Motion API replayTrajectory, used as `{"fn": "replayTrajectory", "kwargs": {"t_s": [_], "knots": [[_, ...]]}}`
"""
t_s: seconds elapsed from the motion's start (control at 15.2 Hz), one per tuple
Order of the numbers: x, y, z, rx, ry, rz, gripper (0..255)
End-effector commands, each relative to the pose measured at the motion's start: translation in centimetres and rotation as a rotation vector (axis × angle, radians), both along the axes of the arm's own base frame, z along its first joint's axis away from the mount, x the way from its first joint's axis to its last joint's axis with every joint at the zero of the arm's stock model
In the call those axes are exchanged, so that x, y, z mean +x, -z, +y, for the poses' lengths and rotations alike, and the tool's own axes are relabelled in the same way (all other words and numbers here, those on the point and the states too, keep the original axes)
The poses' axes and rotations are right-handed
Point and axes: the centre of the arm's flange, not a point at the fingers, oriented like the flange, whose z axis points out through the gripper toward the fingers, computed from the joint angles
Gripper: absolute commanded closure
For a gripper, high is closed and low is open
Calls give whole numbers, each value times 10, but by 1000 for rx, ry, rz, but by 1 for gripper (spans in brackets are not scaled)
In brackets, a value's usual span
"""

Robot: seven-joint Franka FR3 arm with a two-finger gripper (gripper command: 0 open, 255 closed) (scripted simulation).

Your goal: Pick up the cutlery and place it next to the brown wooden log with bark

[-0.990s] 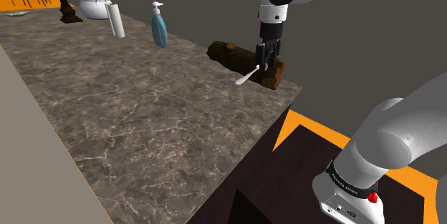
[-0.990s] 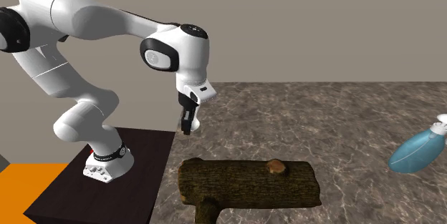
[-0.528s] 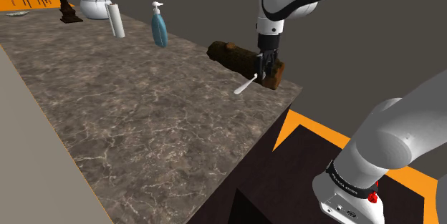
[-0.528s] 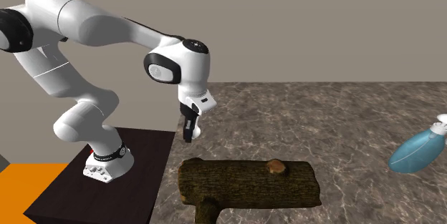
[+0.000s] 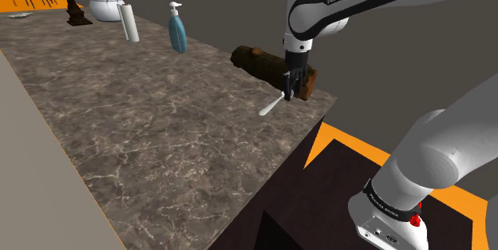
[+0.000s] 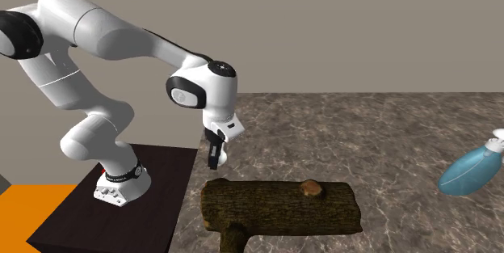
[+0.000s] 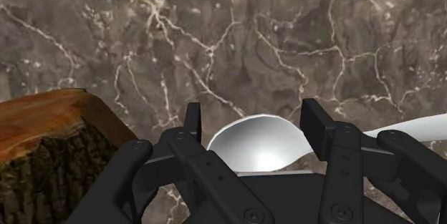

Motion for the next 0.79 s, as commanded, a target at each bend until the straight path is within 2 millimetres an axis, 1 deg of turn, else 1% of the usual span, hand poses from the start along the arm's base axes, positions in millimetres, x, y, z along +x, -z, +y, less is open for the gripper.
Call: {"fn": "replayTrajectory", "kwargs": {"t_s": [0.0,0.66,0.73], "knots": [[0,11,0,0,0,-1,255],[0,64,0,0,0,-1,255],[0,64,0,0,0,-1,255]]}}
